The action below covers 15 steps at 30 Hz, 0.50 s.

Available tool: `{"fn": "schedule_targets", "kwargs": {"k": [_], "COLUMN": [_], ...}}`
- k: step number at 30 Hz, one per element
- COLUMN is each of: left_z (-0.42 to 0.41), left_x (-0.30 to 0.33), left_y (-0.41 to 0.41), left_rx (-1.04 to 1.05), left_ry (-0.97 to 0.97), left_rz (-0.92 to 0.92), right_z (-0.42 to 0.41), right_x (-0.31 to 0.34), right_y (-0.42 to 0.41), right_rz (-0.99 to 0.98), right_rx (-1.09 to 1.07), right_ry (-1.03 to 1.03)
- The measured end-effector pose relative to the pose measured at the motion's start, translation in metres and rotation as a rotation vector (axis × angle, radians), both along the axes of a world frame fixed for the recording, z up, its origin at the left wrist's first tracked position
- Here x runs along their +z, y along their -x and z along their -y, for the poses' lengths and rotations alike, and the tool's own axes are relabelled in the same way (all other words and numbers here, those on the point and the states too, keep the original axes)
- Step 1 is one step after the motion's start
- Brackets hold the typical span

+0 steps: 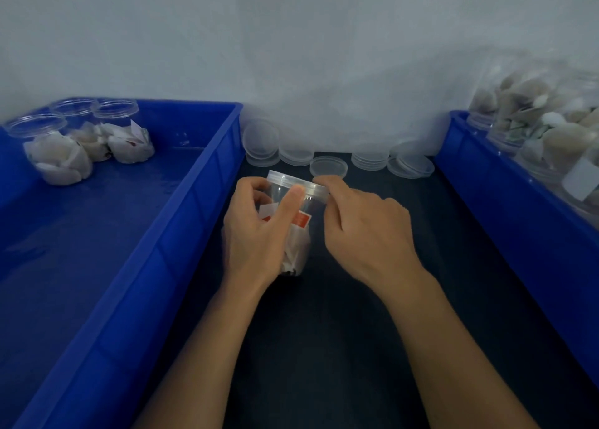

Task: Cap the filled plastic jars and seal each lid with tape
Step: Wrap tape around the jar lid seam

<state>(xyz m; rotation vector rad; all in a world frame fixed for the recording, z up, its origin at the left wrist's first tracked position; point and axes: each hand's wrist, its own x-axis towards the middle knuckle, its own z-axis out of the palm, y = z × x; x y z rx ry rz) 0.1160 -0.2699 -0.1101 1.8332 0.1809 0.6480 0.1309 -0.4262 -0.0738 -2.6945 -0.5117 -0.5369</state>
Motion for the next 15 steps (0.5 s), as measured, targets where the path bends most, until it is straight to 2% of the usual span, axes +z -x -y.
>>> {"fn": "schedule_targets", "kwargs": {"k": [5, 9, 13, 15], "left_z": [-0.001, 0.002, 0.005, 0.004], "left_x": [0.002, 0.003, 0.006, 0.007], "left_y": [0.000, 0.003, 0.007, 0.006], "left_rx": [0.033, 0.145, 0.118, 0.115], "left_ry": [-0.087, -0.322, -0.314, -0.300], "left_rz": [-0.063, -0.080, -0.064, -0.076], "right_z": [0.005, 0.001, -0.007, -0.007], "right_x": [-0.003, -0.003, -0.004, -0.004], "right_y": [-0.007, -0.003, 0.000, 0.000], "right_rz": [-0.102, -0.098, -0.057, -0.097], "right_rx": [0.038, 0.060, 0.083, 0.084], "right_ry": [-0.134, -0.223, -0.240, -0.265]}}
